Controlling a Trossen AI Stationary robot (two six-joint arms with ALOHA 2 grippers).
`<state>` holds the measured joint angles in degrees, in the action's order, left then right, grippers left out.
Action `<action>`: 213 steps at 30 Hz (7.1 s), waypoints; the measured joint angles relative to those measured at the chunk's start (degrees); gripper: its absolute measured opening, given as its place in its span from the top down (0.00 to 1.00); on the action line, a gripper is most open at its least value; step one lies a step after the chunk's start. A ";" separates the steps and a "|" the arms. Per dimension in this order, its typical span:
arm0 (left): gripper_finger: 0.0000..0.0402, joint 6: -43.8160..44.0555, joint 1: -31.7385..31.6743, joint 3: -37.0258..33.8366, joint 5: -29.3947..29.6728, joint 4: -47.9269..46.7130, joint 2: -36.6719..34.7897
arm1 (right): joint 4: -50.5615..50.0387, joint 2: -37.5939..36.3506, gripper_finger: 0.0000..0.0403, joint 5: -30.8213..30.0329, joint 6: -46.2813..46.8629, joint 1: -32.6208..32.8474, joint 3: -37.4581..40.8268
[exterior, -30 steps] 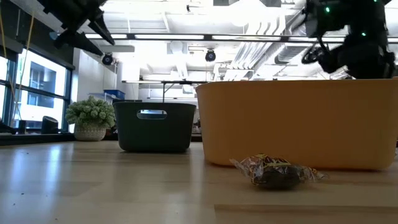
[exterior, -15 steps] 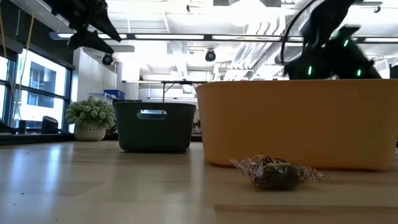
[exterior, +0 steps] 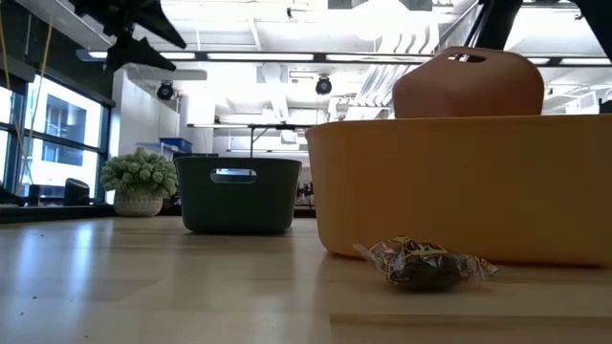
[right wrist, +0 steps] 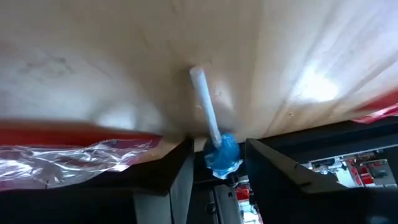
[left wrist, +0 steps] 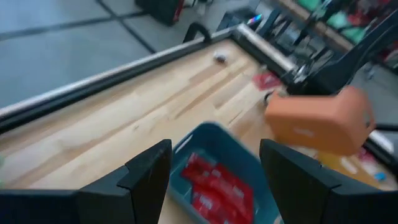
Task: Sort candy
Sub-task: Put the blue lollipop into the orange bin, then put the yellow candy into the yellow bin
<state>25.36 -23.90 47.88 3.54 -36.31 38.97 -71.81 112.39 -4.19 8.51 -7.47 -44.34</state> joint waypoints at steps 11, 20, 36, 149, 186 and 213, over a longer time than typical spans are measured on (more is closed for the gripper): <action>0.41 -0.02 -0.01 0.00 1.67 6.88 -0.31 | 0.46 -6.21 0.92 0.14 0.18 0.01 0.22; 0.41 0.04 0.00 0.00 1.67 6.90 -0.31 | -6.27 -12.13 0.91 0.14 0.44 0.01 -1.82; 0.41 -2.64 0.00 0.00 1.82 6.90 -0.31 | -13.84 -16.40 0.91 -2.43 5.15 0.01 -16.90; 0.41 -8.07 -0.09 -0.02 6.12 11.25 3.88 | 31.82 -44.83 1.00 18.66 75.02 33.20 -2.84; 0.41 7.60 4.26 0.00 -8.74 36.90 13.91 | 28.01 -47.17 0.50 16.85 53.14 11.25 -2.91; 0.41 5.13 4.85 0.00 -1.30 48.04 11.62 | 30.52 -24.98 0.54 3.43 71.80 25.50 4.69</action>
<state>30.50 -19.05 47.88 2.24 11.73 50.58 -41.29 87.41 -0.76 80.31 18.03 -39.65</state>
